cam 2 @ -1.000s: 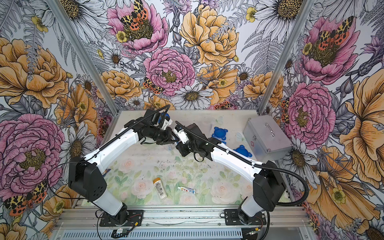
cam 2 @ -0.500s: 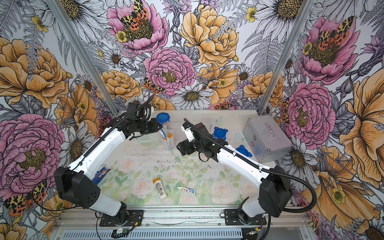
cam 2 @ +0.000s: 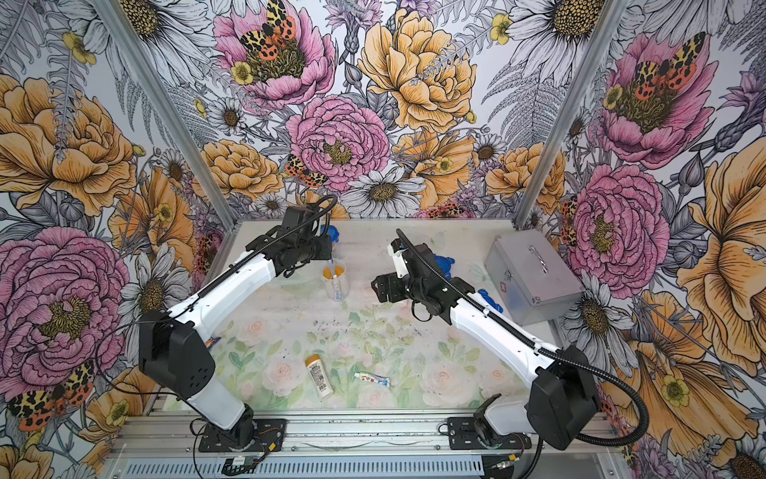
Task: Pack away toiletry kits
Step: Place the toiletry item into the container.
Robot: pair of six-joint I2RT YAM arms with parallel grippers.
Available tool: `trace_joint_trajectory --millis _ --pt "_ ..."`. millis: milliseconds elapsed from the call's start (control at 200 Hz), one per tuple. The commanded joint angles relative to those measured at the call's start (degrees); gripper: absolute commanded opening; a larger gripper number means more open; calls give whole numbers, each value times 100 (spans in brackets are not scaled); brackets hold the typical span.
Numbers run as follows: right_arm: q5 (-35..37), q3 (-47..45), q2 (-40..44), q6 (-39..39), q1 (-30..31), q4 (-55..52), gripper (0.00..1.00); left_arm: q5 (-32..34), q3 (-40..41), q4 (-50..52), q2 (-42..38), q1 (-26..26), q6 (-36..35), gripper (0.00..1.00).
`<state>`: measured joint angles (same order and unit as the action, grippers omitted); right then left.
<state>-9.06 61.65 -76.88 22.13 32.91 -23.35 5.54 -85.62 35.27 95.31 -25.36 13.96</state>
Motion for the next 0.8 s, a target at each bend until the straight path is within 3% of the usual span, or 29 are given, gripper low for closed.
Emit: trace_joint_trajectory --millis 0,255,791 --pt "155 -137 280 229 -146 55 88 395 -217 -358 181 -159 -309 2" --pt "119 -241 451 327 -340 43 87 1247 -302 -458 504 -469 -665 2" --pt "101 2 166 342 -408 49 87 1177 209 -636 278 -391 -763 3"
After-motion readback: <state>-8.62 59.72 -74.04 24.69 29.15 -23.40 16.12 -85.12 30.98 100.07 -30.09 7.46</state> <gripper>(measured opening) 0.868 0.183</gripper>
